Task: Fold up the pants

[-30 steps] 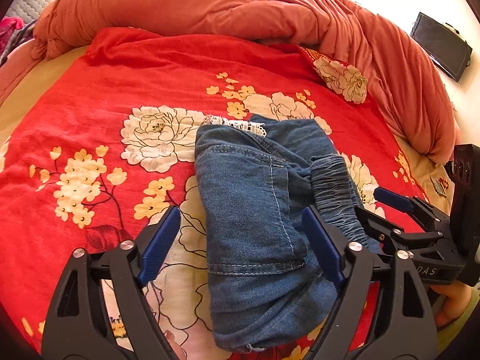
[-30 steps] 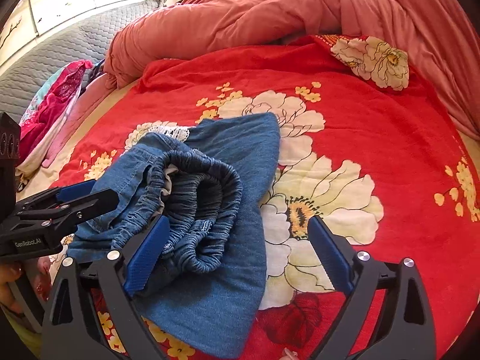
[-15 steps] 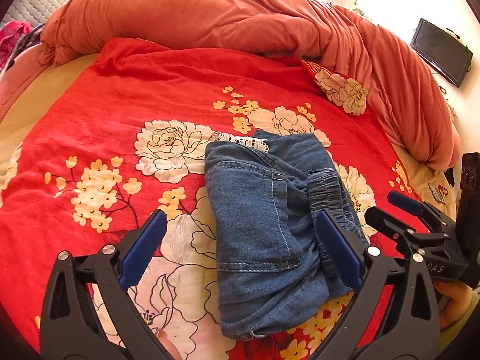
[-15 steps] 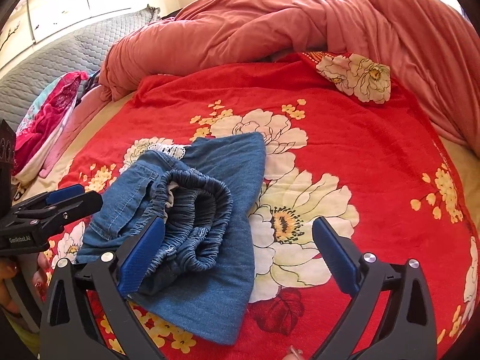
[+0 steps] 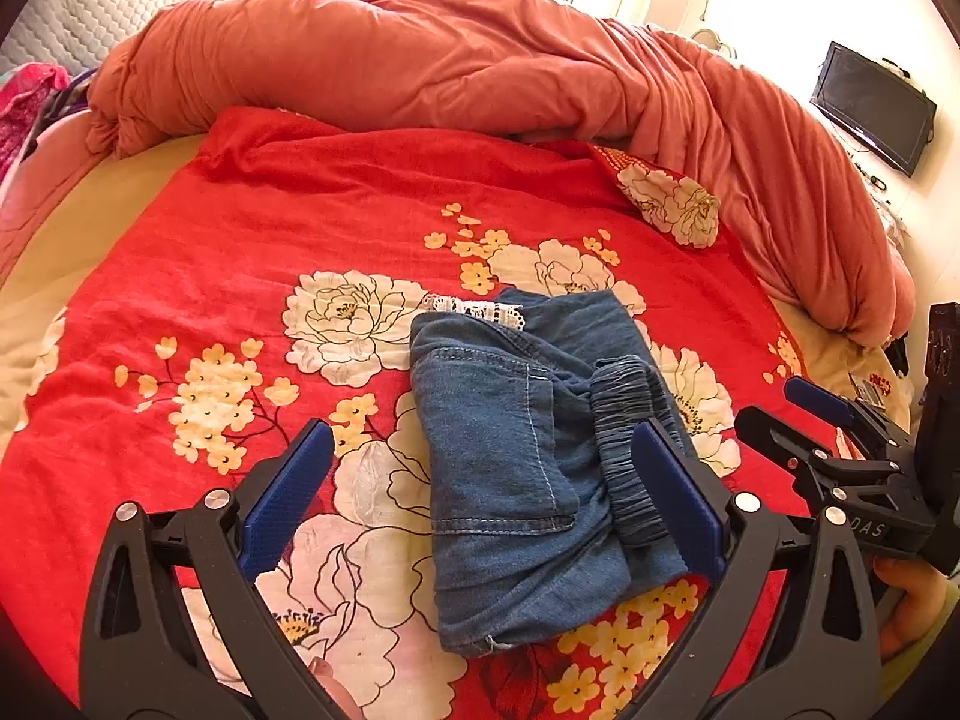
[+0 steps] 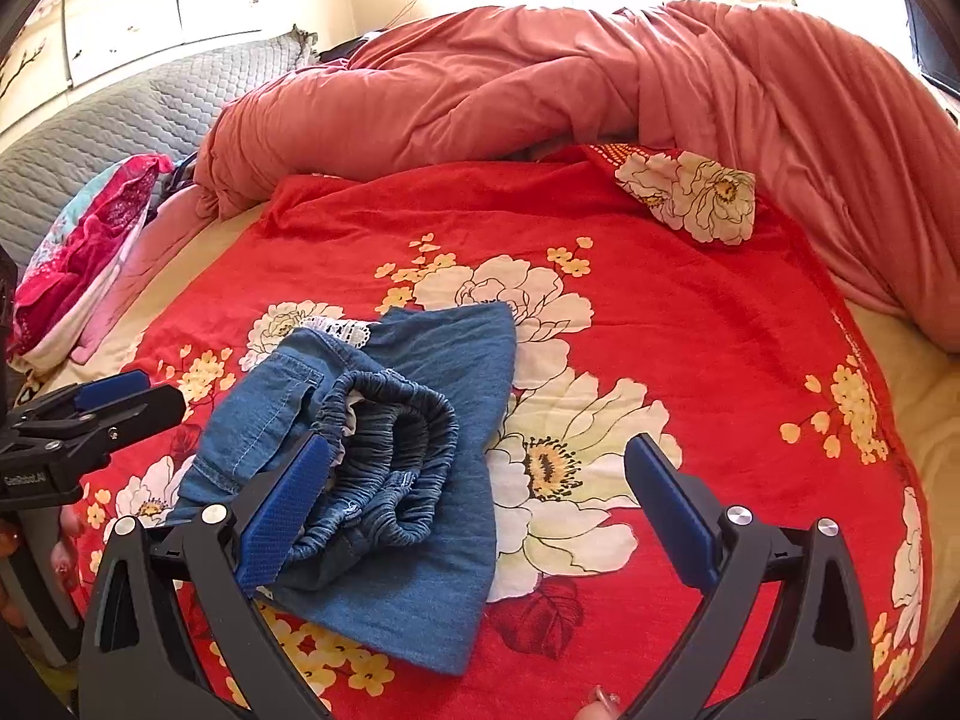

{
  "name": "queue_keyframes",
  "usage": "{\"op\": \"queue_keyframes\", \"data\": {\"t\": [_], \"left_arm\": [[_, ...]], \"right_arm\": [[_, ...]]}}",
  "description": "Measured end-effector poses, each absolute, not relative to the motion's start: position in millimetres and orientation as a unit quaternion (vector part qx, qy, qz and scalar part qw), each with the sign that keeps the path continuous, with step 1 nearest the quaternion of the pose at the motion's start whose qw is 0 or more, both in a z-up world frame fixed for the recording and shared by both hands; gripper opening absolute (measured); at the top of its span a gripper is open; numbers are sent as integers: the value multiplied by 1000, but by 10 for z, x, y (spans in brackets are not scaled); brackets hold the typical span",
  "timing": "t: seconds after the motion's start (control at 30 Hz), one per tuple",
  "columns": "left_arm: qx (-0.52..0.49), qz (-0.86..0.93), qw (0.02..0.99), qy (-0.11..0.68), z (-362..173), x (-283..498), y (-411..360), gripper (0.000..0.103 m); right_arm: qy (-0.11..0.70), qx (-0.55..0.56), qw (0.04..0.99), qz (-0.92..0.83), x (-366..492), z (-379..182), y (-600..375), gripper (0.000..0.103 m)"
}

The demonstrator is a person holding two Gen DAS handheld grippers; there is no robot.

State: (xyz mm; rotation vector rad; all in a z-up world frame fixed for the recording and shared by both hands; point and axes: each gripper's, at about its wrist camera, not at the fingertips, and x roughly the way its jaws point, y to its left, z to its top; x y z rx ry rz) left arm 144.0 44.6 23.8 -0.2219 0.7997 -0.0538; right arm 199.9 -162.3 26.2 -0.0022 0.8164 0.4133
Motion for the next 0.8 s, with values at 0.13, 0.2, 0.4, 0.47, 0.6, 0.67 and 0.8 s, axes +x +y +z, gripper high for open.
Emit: {"op": "queue_keyframes", "data": {"t": [0.13,0.2,0.4,0.47,0.6,0.67,0.8], "left_arm": [[-102,-25,917,384,300,1393,428,94],[-103,-25,918,382,329,1358,428,94],[-104,-24,921,375,409,1245,411,94],[-107,-23,921,374,434,1187,412,94],[-111,-23,922,370,477,1069,407,94],[-111,-24,923,367,504,992,395,94],[-108,-26,925,364,540,846,361,94]], "right_arm": [[388,0,901,196,1958,317,-1654,98],[384,2,902,196,1922,355,-1673,98],[376,6,906,194,1809,463,-1737,98],[373,9,907,195,1762,501,-1766,98],[367,8,909,196,1663,566,-1802,98],[364,6,910,197,1600,595,-1823,98],[358,8,912,199,1467,652,-1872,98]]}}
